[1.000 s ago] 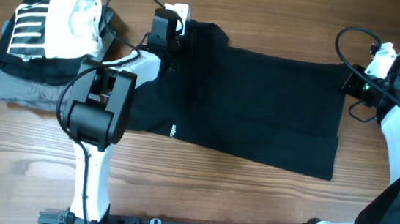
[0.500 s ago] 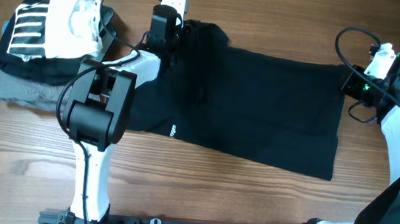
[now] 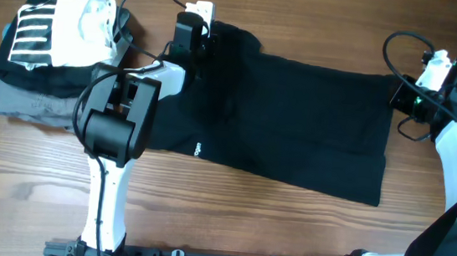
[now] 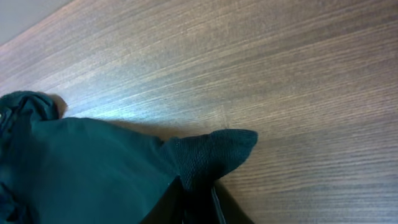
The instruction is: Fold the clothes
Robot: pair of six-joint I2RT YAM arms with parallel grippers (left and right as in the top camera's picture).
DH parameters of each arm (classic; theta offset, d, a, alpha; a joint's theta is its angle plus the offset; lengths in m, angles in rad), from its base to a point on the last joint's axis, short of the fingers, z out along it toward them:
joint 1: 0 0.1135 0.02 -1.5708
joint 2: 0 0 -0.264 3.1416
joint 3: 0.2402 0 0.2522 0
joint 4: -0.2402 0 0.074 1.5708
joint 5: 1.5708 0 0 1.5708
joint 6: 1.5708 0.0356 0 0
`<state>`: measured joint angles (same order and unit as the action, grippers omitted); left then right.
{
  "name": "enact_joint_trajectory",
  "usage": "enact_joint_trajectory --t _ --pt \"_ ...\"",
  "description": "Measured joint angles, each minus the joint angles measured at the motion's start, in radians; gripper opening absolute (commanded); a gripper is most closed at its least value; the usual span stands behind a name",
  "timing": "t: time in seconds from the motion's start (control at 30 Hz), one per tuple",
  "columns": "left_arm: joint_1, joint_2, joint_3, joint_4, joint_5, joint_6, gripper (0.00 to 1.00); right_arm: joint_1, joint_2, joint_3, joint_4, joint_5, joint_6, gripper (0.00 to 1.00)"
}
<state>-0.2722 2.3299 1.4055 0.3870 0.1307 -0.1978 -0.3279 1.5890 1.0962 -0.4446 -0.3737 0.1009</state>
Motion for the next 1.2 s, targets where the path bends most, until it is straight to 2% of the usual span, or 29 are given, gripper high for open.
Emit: enact_joint_trajectory --t 0.1,0.27,0.53,0.7,0.73,0.83,0.9,1.0,1.2 --pt "0.000 -0.001 0.000 0.003 0.026 0.000 0.04 0.000 0.000 0.000 -0.008 0.000 0.000 0.16" --pt "0.005 -0.087 -0.004 -0.141 0.043 0.007 0.04 0.000 0.000 0.000 0.000 0.004 0.000 0.16" --pt "0.053 -0.431 0.004 -0.502 0.049 0.016 0.04 0.000 0.000 0.000 -0.010 0.045 0.053 0.16" --pt "0.055 -0.558 0.000 -0.888 -0.056 0.021 0.04 0.000 -0.005 0.000 -0.111 0.068 0.072 0.16" --pt "0.055 -0.588 -0.001 -0.928 -0.072 0.021 0.13 0.000 -0.009 0.000 -0.133 0.069 0.072 0.17" --pt "0.055 -0.659 -0.001 -0.945 -0.081 0.025 0.42 0.000 -0.031 0.000 -0.142 0.071 0.075 0.19" --pt "0.055 -0.665 0.000 -0.924 -0.080 0.032 0.52 0.000 -0.043 0.000 -0.138 0.072 0.078 0.20" --pt "0.055 -0.592 0.002 -0.829 -0.079 0.050 0.57 0.000 -0.045 0.000 -0.131 0.072 0.078 0.20" --pt "0.055 -0.268 0.002 -0.578 -0.035 0.067 0.56 0.000 -0.046 0.000 -0.109 0.072 0.078 0.21"
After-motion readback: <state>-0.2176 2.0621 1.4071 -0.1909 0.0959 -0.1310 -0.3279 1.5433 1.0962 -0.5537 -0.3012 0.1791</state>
